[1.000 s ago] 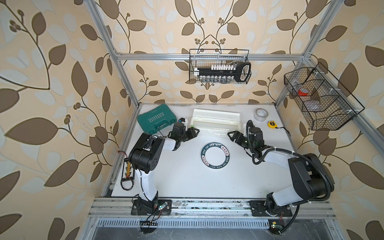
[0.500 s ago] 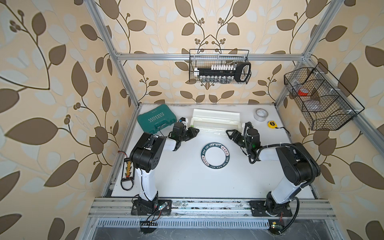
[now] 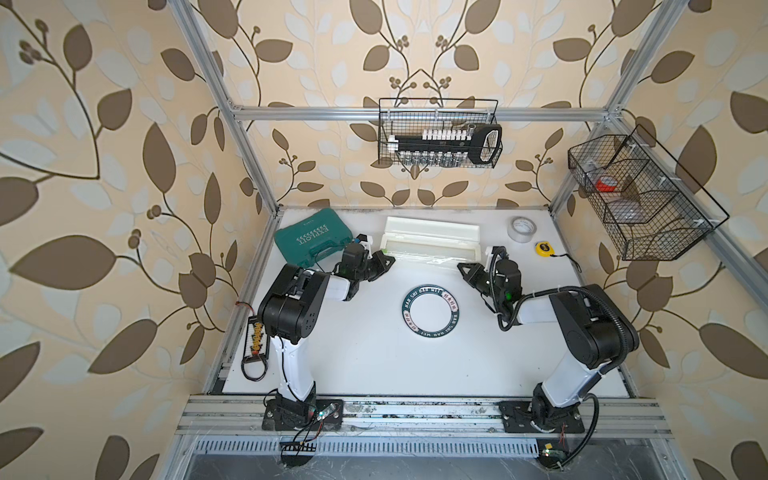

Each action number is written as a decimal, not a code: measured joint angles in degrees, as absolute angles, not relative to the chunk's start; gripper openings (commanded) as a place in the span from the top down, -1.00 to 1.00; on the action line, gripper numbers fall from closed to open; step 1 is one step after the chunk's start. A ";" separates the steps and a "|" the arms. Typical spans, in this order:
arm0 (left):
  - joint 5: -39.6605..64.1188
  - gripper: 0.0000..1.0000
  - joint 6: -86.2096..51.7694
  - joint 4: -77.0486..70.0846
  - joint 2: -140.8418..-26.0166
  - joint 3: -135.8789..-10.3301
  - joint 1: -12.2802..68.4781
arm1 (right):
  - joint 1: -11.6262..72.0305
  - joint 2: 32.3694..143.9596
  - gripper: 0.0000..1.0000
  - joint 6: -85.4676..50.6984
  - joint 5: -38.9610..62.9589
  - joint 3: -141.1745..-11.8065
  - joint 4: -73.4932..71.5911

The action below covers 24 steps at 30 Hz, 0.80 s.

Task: Wrap the plate with plastic wrap
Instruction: Pull the plastic wrap from the plastic wrap cutting box.

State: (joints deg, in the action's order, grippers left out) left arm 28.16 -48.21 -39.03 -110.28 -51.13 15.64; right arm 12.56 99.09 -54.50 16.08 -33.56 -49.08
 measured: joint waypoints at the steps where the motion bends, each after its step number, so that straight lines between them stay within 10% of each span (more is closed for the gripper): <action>1: 28.21 1.00 -48.29 -38.22 -109.97 -51.13 15.64 | 12.45 98.78 0.94 -55.37 16.10 -33.56 -49.15; 24: 35.16 1.00 -46.37 5.82 -104.62 -83.64 13.02 | 8.32 92.31 1.00 -63.57 20.88 -51.29 -31.77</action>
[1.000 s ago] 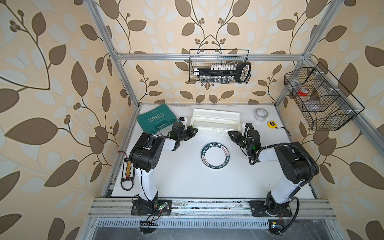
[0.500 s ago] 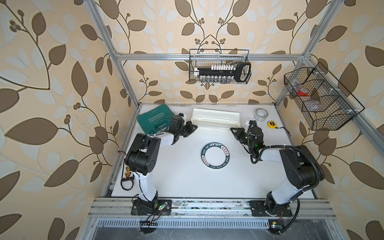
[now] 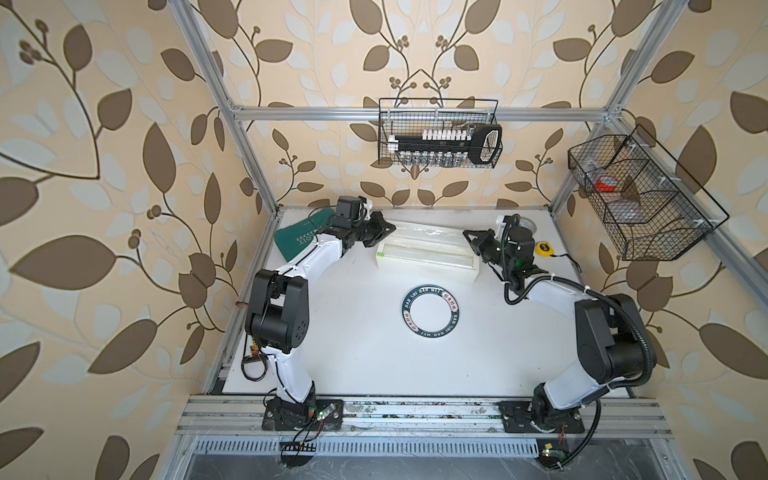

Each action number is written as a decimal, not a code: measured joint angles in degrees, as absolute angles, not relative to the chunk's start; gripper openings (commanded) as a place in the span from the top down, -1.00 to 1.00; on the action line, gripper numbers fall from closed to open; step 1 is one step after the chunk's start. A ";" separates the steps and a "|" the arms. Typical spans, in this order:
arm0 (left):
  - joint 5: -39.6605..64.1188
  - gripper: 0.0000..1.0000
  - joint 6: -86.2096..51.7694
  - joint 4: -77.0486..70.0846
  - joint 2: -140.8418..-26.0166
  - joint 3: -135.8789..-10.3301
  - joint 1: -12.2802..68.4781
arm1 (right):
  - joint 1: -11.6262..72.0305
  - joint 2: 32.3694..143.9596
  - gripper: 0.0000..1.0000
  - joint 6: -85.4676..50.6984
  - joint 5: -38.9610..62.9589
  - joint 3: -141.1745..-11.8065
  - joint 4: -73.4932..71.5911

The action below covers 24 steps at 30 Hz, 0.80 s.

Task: Wrap the plate with plastic wrap
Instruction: Pull the plastic wrap from the plastic wrap cutting box.

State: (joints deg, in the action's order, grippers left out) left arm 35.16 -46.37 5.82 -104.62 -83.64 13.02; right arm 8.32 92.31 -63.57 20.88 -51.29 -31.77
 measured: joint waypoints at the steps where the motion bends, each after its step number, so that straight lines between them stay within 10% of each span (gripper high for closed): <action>1: 35.57 1.00 -46.00 7.01 -104.62 -84.95 13.02 | 7.92 91.72 1.00 -63.40 21.12 -51.68 -31.03; 24: 37.98 1.00 -41.74 23.86 -96.20 -96.95 13.08 | 6.70 78.06 1.00 -60.12 25.80 -58.54 -19.18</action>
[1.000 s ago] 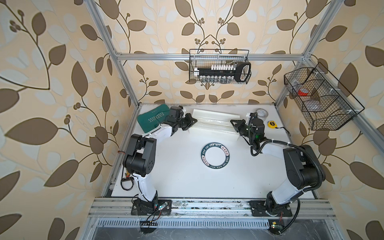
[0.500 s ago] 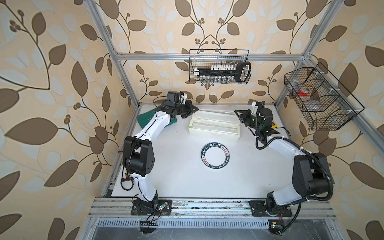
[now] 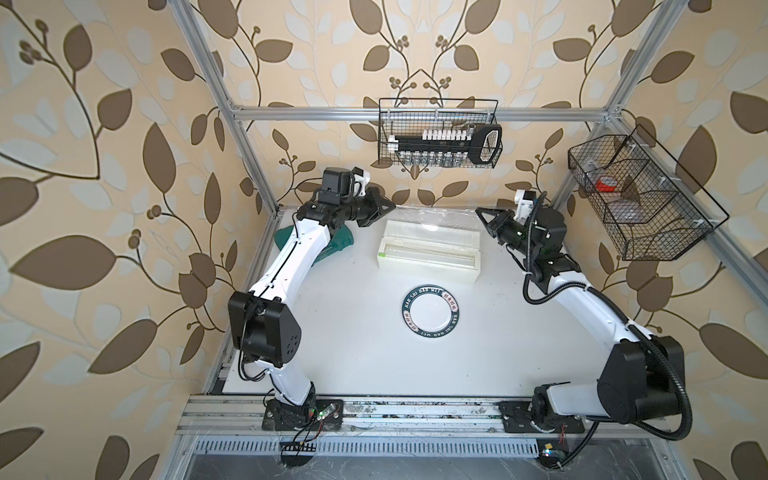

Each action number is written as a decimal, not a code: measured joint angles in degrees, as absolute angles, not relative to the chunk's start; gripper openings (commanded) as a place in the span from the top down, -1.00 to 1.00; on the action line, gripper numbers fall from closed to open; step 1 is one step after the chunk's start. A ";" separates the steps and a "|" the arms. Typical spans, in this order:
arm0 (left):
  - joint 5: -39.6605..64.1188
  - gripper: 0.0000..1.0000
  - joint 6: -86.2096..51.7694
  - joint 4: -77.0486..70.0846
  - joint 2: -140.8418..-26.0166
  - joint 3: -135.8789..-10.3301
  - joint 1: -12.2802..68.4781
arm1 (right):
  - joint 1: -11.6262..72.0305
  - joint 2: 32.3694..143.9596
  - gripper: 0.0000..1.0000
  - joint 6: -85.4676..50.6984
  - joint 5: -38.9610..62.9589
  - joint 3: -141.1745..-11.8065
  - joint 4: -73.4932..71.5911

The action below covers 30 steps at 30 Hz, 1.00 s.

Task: Wrap the plate with plastic wrap
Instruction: Pull the plastic wrap from the plastic wrap cutting box.

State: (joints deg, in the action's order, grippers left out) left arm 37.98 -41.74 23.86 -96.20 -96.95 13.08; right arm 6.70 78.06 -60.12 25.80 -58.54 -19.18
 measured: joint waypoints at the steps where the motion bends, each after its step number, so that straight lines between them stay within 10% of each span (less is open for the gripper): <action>1: 38.33 1.00 -41.87 23.55 -94.24 -94.98 13.08 | 6.85 76.49 1.00 -60.03 26.13 -57.60 -18.98; 30: 29.91 1.00 -46.15 13.50 -53.10 -32.23 28.71 | 25.04 37.95 1.00 -51.33 19.81 -20.29 15.07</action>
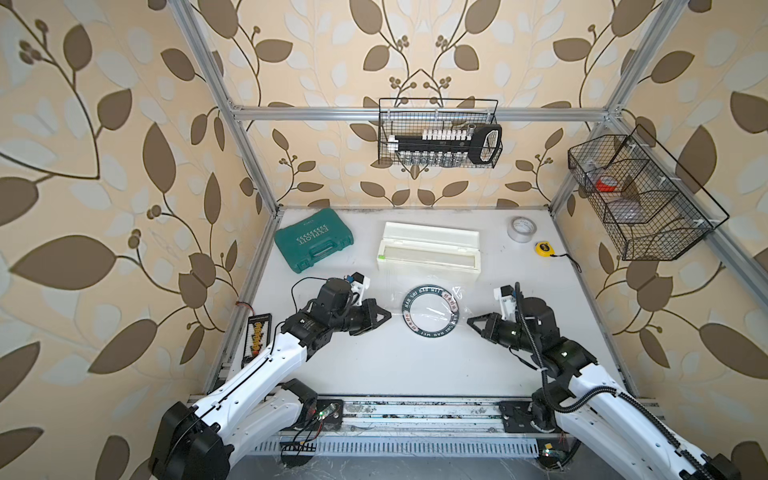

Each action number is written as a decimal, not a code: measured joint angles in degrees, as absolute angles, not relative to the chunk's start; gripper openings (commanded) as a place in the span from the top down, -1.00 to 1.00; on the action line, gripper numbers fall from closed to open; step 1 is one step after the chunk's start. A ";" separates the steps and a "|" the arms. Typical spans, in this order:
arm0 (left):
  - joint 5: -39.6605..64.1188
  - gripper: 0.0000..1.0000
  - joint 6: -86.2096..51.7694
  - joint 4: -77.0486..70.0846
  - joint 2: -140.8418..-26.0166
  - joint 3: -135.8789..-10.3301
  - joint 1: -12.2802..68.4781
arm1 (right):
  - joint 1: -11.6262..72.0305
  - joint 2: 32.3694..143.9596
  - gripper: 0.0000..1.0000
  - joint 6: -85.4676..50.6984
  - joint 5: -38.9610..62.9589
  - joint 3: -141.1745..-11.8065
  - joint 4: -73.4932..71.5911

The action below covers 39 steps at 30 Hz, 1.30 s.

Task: Wrap the plate with plastic wrap
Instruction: Pull the plastic wrap from the plastic wrap cutting box, then cover the plate with plastic wrap.

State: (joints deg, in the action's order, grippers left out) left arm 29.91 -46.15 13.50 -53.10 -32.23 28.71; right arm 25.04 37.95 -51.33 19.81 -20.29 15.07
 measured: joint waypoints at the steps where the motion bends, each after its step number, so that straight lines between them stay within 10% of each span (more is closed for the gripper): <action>1: 29.34 1.00 -46.46 13.50 -52.90 -30.79 29.39 | 26.33 36.71 1.00 -52.36 18.74 -18.92 16.08; 39: 21.23 1.00 -44.91 1.21 -79.35 -27.35 33.36 | 34.83 57.54 1.00 -61.98 -2.55 -13.72 5.34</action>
State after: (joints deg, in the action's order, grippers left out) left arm 21.23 -44.91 1.21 -79.35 -27.35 33.36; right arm 34.83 57.54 -61.98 -2.55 -13.72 5.34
